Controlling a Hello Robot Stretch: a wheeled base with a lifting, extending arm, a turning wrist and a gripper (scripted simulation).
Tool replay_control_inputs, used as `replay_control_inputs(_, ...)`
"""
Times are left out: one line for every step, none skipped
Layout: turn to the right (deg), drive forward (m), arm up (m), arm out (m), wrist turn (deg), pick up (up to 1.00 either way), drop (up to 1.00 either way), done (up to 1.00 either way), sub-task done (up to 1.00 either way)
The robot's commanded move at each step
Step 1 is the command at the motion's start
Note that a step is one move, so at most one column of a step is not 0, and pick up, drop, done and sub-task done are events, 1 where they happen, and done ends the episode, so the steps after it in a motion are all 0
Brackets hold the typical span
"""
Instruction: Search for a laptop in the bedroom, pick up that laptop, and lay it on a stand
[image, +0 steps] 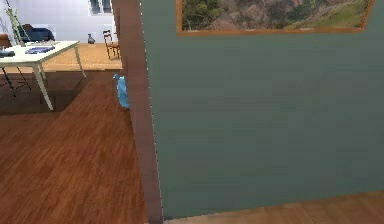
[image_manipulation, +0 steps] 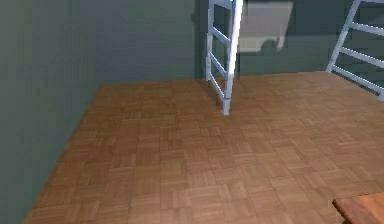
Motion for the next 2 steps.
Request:
replay_control_inputs(-6.0,0.0,0.0,0.0,0.0,0.0,0.0,0.0,0.0)
replay_control_inputs(-3.0,0.0,0.0,0.0,0.0,0.0,0.0,0.0,0.0)
